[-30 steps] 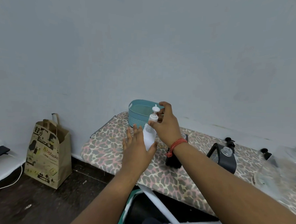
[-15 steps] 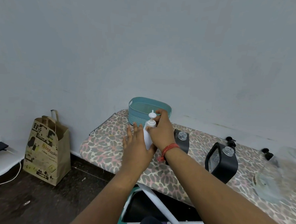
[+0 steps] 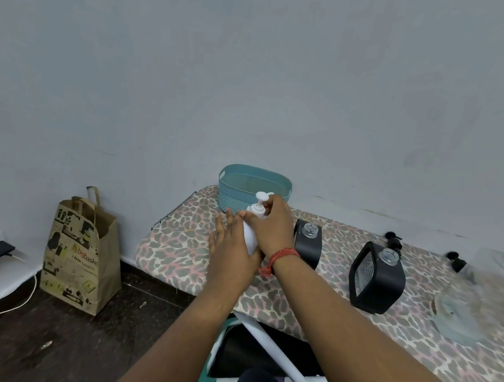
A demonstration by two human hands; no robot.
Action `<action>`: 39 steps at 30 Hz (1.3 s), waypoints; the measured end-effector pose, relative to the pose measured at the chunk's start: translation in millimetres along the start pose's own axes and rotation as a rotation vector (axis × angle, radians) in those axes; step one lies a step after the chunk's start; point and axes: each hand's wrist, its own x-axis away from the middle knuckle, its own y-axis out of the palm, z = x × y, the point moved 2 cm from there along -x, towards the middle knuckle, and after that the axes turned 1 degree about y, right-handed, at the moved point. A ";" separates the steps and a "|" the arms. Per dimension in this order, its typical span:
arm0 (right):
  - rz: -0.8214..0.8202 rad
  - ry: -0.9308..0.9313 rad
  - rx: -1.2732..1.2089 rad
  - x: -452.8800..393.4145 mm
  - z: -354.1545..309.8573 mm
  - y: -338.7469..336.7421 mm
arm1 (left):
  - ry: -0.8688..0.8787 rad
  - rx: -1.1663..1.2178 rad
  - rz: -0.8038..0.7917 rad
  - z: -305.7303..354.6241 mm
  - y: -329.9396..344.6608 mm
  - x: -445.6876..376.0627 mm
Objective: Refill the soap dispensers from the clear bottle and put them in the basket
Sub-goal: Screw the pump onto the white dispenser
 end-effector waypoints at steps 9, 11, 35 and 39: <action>0.114 0.016 -0.074 11.9 6.6 4.1 | -0.011 -0.019 -0.025 1.2 -3.3 1.1; 0.086 0.045 -0.169 13.5 7.1 5.0 | -0.009 -0.018 -0.028 1.7 -4.6 1.4; -0.040 0.030 0.057 9.9 0.9 -3.2 | 0.003 -0.010 -0.034 2.1 -4.5 0.6; -0.137 0.018 0.142 4.4 -4.3 -16.3 | 0.011 -0.003 -0.020 1.1 -3.2 0.8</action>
